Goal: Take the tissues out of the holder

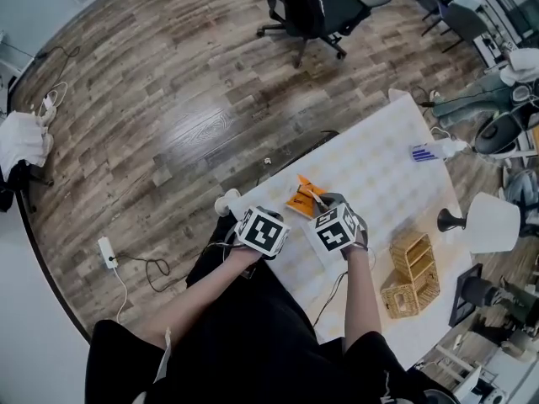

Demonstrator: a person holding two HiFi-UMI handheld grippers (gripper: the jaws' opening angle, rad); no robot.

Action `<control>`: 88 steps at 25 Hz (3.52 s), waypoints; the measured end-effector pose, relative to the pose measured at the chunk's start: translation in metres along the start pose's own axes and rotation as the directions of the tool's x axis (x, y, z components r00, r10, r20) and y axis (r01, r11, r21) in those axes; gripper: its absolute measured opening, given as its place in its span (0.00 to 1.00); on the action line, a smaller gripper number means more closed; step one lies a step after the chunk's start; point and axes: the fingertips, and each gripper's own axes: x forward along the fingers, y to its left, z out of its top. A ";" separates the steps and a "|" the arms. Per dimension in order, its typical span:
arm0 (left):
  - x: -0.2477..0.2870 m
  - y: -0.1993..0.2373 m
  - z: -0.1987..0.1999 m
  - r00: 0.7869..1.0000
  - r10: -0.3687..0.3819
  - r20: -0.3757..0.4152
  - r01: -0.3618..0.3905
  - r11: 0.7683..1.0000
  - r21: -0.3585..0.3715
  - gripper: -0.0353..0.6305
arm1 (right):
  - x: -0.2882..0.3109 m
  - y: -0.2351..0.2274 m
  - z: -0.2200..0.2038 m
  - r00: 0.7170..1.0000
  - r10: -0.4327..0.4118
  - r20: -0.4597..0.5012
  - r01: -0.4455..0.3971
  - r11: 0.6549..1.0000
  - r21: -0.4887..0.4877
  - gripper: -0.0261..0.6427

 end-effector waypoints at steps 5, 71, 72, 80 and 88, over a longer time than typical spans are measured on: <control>0.000 0.008 -0.002 1.000 0.005 -0.005 -0.005 1.000 -0.005 0.05 | 0.008 0.003 0.004 0.999 0.019 -0.035 -0.019 1.000 -0.002 0.06; 0.005 -0.045 -0.053 1.000 0.009 0.000 -0.009 0.991 0.135 0.05 | -0.096 0.067 -0.044 0.933 -0.143 0.330 -0.093 0.791 0.605 0.06; 0.005 -0.046 -0.054 1.000 0.011 0.000 -0.011 0.991 0.135 0.05 | -0.093 0.069 -0.048 0.940 -0.138 0.312 -0.091 0.780 0.619 0.06; 0.010 -0.050 -0.065 1.000 0.007 0.027 -0.010 0.992 0.127 0.05 | -0.077 0.092 -0.070 0.979 -0.072 0.192 -0.093 0.678 0.729 0.06; 0.003 -0.048 -0.079 1.000 0.019 0.025 -0.022 0.993 0.113 0.05 | -0.070 0.116 -0.078 0.987 -0.018 0.162 -0.111 0.649 0.753 0.06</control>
